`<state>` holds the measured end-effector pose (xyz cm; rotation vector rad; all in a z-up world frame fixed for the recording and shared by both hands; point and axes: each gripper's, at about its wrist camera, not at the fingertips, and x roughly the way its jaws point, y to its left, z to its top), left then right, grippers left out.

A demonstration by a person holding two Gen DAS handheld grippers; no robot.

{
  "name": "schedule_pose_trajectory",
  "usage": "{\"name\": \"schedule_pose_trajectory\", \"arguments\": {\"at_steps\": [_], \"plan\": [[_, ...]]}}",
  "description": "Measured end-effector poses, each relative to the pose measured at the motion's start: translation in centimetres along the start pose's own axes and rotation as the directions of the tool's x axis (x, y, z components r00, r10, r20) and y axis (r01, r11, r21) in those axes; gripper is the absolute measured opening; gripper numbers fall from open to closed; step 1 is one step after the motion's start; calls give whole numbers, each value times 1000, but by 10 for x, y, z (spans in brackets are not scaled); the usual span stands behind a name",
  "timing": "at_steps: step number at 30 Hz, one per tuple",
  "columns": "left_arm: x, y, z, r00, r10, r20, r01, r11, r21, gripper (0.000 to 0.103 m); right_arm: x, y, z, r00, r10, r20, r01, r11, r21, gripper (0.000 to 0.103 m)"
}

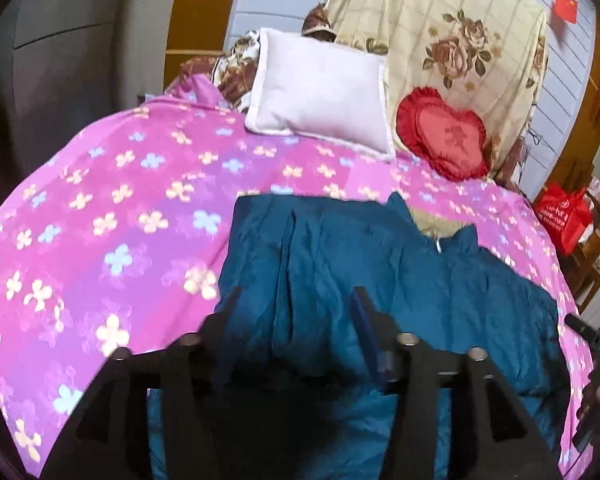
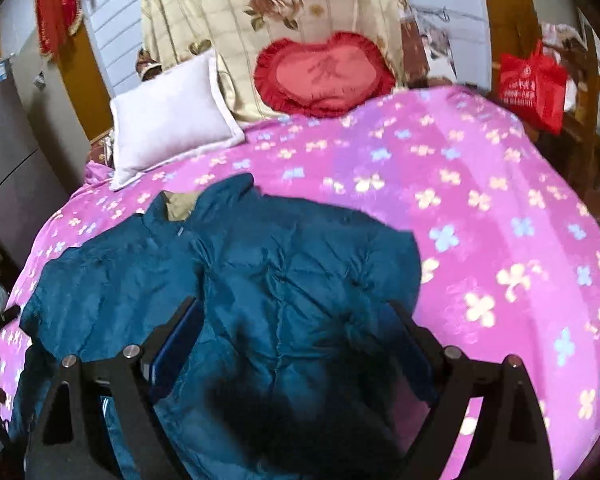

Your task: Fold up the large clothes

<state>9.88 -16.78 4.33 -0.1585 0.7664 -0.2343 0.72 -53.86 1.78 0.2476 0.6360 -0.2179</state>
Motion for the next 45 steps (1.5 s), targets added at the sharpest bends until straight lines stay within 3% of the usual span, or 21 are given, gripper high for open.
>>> {"name": "schedule_pose_trajectory", "arguments": {"at_steps": [4, 8, 11, 15, 19, 23, 26, 30, 33, 36, 41, 45], "plan": [[30, -12, -1, 997, 61, -38, -60, 998, 31, 36, 16, 21, 5, 999, -26, -26, 24, 995, -97, 93], [67, -18, -16, 983, 145, -112, -135, 987, 90, 36, 62, 40, 6, 995, -74, -64, 65, 987, -144, 93], [70, -23, -25, 985, 154, -80, -145, 983, 112, 36, 94, 45, 12, 988, -139, -64, 126, 976, -178, 93], [73, -29, -27, 981, 173, -88, -160, 978, 138, 36, 114, 41, 23, 984, -158, -81, 145, 978, -151, 93], [73, -29, -29, 981, 171, -91, -157, 977, 141, 36, 94, 45, 24, 981, -170, -93, 155, 977, -146, 93], [73, -28, -30, 981, 168, -93, -155, 979, 133, 36, 40, 56, 9, 998, -61, -14, 58, 986, -155, 93], [74, -28, -30, 981, 171, -91, -158, 978, 136, 36, 21, 70, -14, 1000, -21, -11, 18, 977, -213, 93], [75, -28, -32, 980, 181, -86, -167, 975, 148, 36, 42, 82, -43, 994, -83, -66, 60, 953, -296, 93], [76, -29, -34, 979, 188, -83, -174, 972, 155, 36, 59, 79, -48, 992, -85, -91, 58, 964, -261, 94], [77, -29, -35, 979, 187, -85, -173, 973, 153, 36, 50, 74, -42, 992, -59, -108, 34, 975, -220, 94], [79, -30, -36, 979, 187, -83, -173, 973, 150, 37, 4, 49, -41, 999, -34, -15, 32, 985, -168, 94], [82, -32, -36, 977, 197, -80, -183, 971, 155, 39, 8, 22, -40, 994, -111, -26, 107, 987, -122, 93]]}}
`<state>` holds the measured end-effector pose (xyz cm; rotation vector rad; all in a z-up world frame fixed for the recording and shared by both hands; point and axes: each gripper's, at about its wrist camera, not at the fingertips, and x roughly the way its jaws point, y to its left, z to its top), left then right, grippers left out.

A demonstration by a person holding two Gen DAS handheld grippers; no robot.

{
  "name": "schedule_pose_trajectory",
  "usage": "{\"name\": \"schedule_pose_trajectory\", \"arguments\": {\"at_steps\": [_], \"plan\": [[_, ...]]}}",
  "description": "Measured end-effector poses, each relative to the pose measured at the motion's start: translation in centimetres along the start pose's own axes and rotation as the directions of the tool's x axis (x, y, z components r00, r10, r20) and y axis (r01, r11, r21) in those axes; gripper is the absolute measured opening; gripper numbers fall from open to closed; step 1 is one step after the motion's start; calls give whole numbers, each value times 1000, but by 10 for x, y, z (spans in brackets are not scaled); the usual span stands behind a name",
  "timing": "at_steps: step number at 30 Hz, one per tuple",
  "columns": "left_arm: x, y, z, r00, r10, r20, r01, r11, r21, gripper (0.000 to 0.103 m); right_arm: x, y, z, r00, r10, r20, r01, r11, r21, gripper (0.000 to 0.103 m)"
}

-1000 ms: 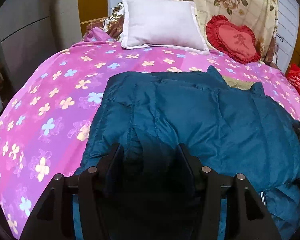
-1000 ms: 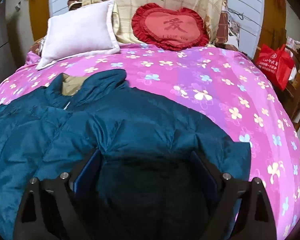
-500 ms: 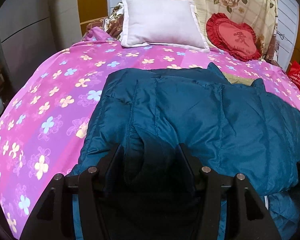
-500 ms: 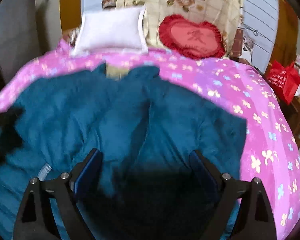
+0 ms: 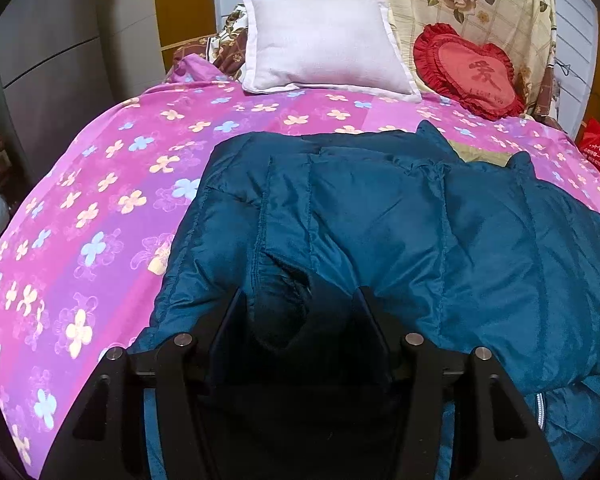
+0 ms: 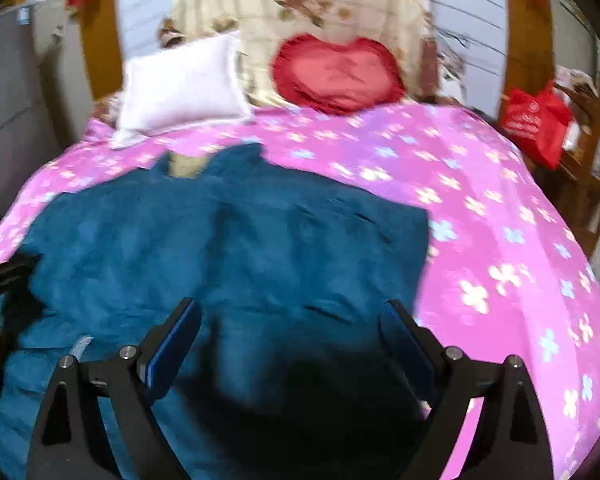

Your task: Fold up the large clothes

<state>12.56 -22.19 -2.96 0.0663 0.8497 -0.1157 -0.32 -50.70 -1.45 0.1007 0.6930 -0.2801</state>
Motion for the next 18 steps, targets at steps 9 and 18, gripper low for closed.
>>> {"name": "schedule_pose_trajectory", "arguments": {"at_steps": [9, 18], "plan": [[-18, 5, -2, 1000, -10, 1, 10, 1000, 23, 43, 37, -25, -5, 994, -43, -101, 50, 996, 76, 91], [-70, 30, -17, 999, -25, 44, 24, 1000, 20, 43, -37, -21, -16, 1000, 17, 2, -17, 993, 118, 92]]}}
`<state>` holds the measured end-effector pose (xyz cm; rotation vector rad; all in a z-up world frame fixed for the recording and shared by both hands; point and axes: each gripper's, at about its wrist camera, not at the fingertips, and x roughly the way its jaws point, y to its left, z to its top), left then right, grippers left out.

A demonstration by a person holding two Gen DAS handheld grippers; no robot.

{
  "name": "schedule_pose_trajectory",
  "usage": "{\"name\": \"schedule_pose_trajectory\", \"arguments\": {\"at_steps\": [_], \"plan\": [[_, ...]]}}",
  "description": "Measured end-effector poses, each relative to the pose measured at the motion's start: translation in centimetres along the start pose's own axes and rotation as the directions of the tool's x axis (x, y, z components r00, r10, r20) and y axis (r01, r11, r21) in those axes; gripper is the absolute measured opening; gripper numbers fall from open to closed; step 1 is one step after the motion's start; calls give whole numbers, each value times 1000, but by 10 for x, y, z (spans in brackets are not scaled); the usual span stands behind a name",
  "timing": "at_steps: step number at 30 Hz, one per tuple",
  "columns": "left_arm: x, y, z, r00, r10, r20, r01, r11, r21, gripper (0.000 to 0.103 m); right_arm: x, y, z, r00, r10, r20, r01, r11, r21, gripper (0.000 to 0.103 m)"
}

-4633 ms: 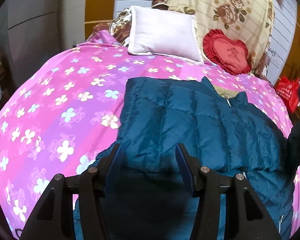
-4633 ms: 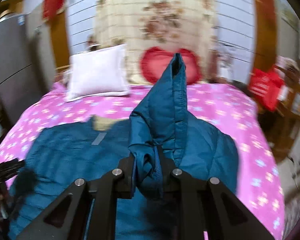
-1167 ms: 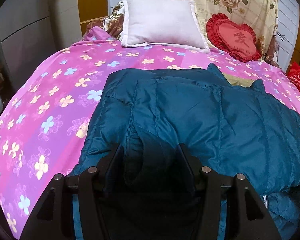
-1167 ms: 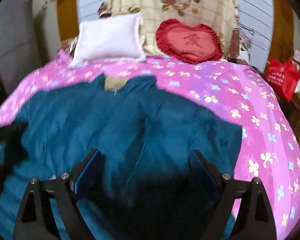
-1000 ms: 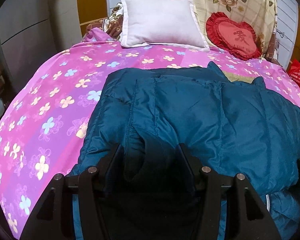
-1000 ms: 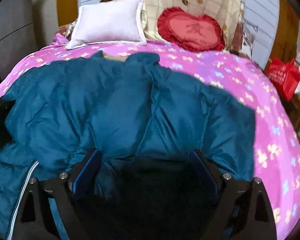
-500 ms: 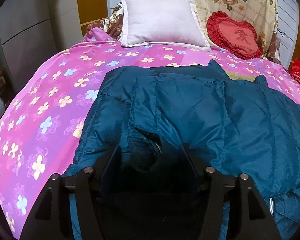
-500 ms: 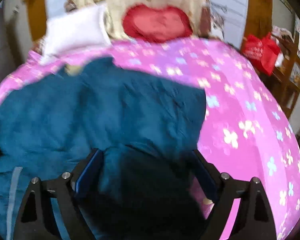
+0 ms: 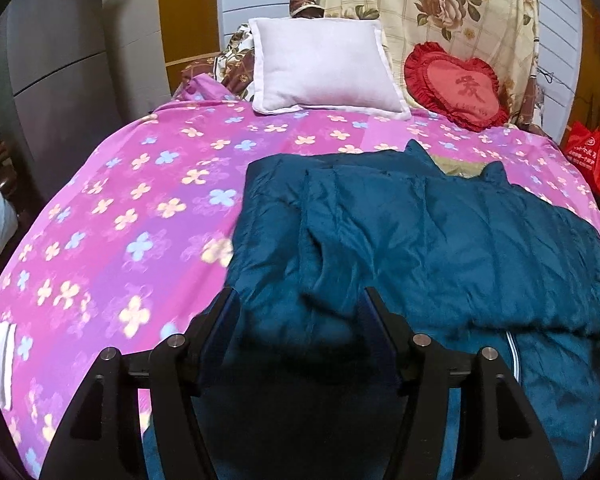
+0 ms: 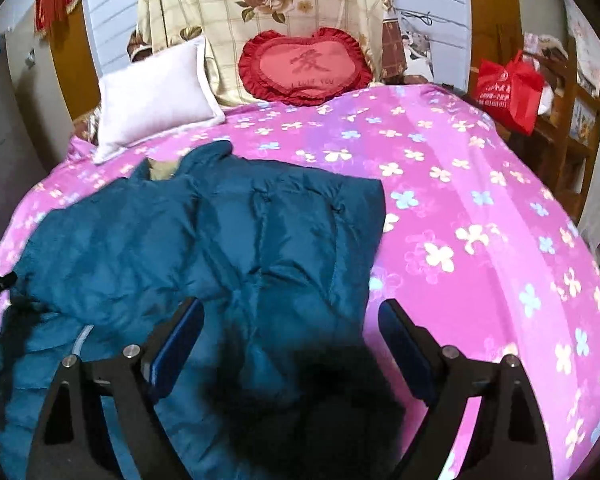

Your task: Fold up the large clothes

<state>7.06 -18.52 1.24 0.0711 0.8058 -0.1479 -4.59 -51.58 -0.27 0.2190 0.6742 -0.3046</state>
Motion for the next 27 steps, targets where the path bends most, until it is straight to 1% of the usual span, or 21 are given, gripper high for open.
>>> {"name": "schedule_pose_trajectory", "arguments": {"at_steps": [2, 5, 9, 15, 27], "plan": [[-9, 3, -7, 1000, 9, -2, -9, 1000, 12, 43, -6, 2, -6, 999, 31, -21, -30, 999, 18, 92], [-20, 5, -19, 1000, 16, -10, -16, 999, 31, 43, -10, 5, -16, 997, 54, -47, -53, 998, 22, 92], [-33, 8, -33, 1000, 12, -19, -12, 999, 39, 43, -16, 13, -33, 994, 65, -84, -64, 998, 15, 92], [-53, 12, -52, 1000, 12, -19, -11, 999, 45, 43, -31, 20, -54, 990, 77, -118, -77, 997, 3, 92], [-85, 22, -89, 999, 21, -40, -19, 999, 40, 43, -65, 17, -100, 978, 89, -187, -93, 996, -15, 92]]}}
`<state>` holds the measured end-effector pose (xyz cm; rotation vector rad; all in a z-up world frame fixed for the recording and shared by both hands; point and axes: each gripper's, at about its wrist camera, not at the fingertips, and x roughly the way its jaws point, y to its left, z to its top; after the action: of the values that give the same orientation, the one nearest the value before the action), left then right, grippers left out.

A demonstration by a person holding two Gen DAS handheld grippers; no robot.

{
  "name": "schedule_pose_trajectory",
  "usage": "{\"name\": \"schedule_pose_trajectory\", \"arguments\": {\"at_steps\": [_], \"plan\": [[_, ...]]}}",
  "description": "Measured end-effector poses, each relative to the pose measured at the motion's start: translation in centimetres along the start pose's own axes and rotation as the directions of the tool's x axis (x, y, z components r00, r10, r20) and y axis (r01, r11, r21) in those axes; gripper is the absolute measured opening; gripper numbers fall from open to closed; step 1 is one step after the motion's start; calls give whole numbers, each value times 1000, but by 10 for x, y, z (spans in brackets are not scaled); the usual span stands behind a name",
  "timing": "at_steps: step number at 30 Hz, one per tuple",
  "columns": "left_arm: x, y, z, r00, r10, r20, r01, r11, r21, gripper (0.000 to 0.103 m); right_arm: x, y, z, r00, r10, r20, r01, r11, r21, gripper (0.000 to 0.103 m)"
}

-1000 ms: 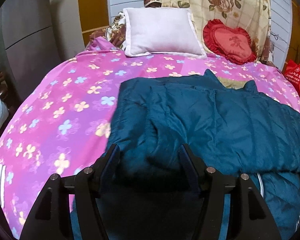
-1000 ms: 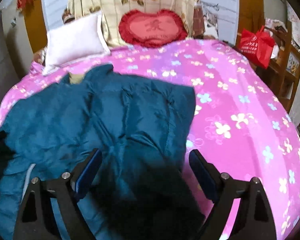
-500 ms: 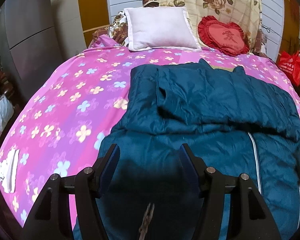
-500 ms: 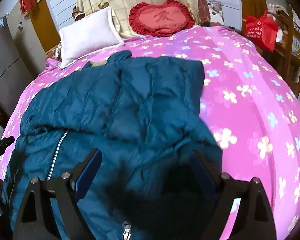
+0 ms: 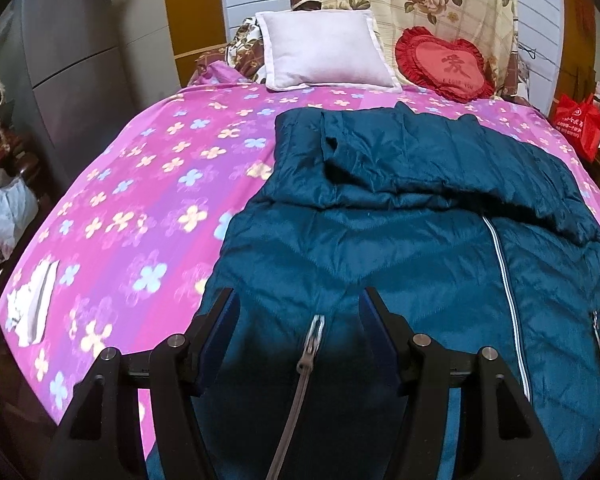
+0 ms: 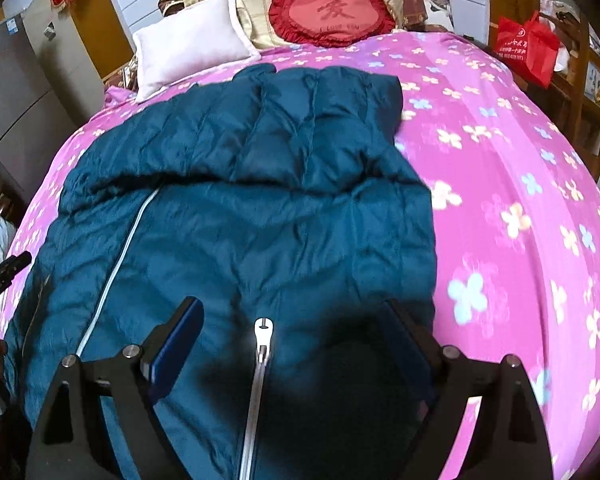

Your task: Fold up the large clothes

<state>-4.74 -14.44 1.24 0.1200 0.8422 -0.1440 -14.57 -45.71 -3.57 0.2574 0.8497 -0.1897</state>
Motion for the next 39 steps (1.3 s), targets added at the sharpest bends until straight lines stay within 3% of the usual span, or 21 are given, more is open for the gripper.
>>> {"name": "schedule_pose_trajectory", "arguments": {"at_steps": [11, 39], "plan": [[-22, 8, -33, 1000, 4, -16, -4, 1000, 3, 43, -22, 12, -39, 999, 17, -28, -18, 999, -43, 92], [-45, 29, -80, 998, 4, -57, -6, 999, -36, 43, -42, 15, -88, 998, 2, -64, -6, 998, -64, 93]]}}
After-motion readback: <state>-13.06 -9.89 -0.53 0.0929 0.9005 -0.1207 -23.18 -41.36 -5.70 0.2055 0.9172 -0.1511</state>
